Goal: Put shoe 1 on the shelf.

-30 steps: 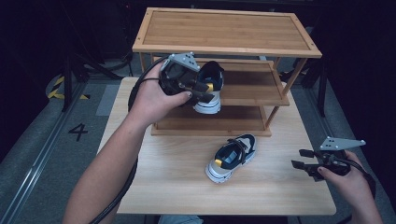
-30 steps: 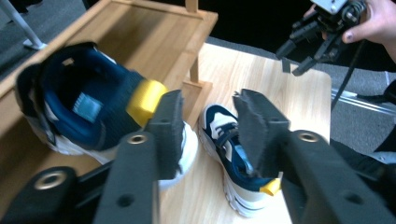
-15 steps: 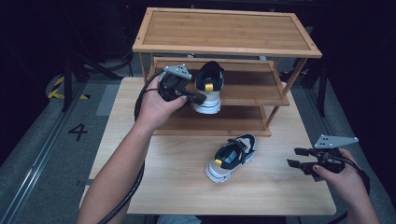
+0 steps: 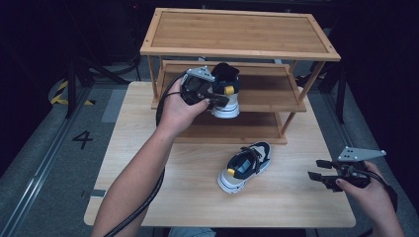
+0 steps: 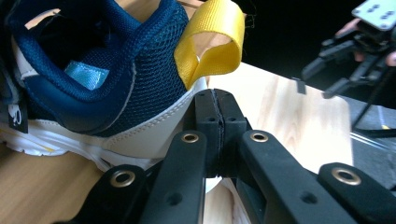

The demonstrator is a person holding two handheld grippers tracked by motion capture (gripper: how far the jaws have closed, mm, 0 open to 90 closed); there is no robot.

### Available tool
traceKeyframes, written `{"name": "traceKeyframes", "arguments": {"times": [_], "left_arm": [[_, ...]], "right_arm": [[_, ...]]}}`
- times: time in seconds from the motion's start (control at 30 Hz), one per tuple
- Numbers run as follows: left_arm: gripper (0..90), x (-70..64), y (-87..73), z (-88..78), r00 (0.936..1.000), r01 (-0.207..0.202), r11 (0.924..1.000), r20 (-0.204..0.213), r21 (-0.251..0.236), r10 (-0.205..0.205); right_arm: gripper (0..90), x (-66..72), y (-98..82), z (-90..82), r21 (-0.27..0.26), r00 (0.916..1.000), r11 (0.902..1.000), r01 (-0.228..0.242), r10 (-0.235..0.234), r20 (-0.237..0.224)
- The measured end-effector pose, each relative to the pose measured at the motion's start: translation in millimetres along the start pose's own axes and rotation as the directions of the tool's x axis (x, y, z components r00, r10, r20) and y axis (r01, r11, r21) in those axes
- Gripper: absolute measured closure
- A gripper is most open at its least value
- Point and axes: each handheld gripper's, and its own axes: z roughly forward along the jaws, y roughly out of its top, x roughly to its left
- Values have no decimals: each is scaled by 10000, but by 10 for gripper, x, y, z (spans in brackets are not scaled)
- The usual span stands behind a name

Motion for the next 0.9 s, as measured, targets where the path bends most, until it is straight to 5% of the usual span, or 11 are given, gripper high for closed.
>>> {"name": "traceKeyframes", "arguments": {"times": [0.33, 0.4, 0.43, 0.53, 0.7, 0.77, 0.83, 0.9], "left_arm": [[900, 217, 27, 179, 9958, 377, 9989, -825, -280, -399], [900, 231, 25, 186, 9954, 514, 9982, -789, -324, -538], [900, 210, 18, 200, 9898, 1104, 9925, -844, -530, -1146], [900, 244, 21, 223, 9906, 913, 9942, -967, -560, -964], [865, 269, 23, 234, 9882, 1256, 9892, -790, -759, -1316], [796, 198, 31, 192, 9857, 1258, 9907, -1066, -515, -1308], [764, 177, 47, 138, 9972, 371, 9978, -634, -547, -405], [718, 115, 42, 82, 9977, 211, 9985, -628, -511, -243]], "right_arm": [[422, -4, -66, -84, -71, 9998, 9999, -117, 118, 140], [422, -11, -75, -98, -97, 9997, 9999, -138, 140, 182], [422, -11, -75, -98, -97, 9997, 9999, -138, 140, 182], [422, -12, -88, -102, -76, 9997, 9999, -155, 157, 200], [422, 5, -82, -87, -46, 9998, 9999, -139, 140, 150], [422, 12, -67, -80, -60, 9999, 9999, -83, 84, 119], [422, 15, -49, -72, -70, 9999, 9999, -76, 76, 100], [422, 17, -18, -53, -142, 10000, 9999, -57, 58, 78]]}}
